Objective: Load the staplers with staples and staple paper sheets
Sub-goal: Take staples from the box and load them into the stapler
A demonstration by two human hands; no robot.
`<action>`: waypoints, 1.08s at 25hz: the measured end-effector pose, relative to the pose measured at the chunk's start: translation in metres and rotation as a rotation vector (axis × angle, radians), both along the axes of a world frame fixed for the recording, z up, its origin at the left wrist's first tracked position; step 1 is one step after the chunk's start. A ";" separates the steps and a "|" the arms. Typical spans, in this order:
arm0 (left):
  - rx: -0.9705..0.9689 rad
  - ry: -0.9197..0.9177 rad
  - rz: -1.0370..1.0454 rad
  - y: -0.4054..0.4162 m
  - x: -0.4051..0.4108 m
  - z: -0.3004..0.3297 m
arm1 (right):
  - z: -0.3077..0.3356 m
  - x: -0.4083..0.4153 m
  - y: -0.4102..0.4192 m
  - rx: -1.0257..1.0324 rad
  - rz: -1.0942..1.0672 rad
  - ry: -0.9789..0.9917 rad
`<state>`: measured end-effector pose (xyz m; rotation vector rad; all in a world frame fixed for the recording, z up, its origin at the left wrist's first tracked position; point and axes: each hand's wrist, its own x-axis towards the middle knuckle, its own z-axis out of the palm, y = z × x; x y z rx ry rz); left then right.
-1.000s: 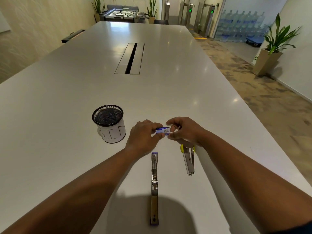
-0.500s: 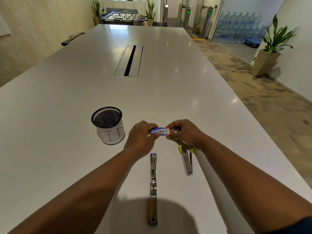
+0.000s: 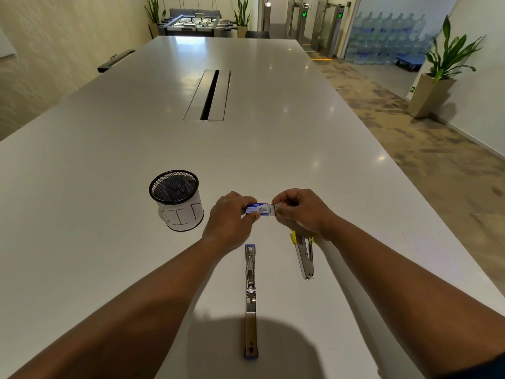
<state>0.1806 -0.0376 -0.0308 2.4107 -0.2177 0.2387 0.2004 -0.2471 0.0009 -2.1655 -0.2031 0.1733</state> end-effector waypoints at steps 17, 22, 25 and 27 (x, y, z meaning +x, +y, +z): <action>0.016 0.019 -0.006 0.001 -0.002 0.002 | 0.030 0.019 0.015 -0.531 0.228 -0.150; 0.015 0.027 -0.010 0.000 -0.001 0.001 | 0.040 0.028 0.024 -0.694 0.323 -0.116; 0.011 0.026 -0.005 0.000 -0.002 0.002 | 0.042 0.028 0.027 -0.759 0.352 -0.151; 0.010 0.025 -0.007 0.000 -0.003 0.003 | 0.043 0.026 0.027 -0.783 0.375 -0.193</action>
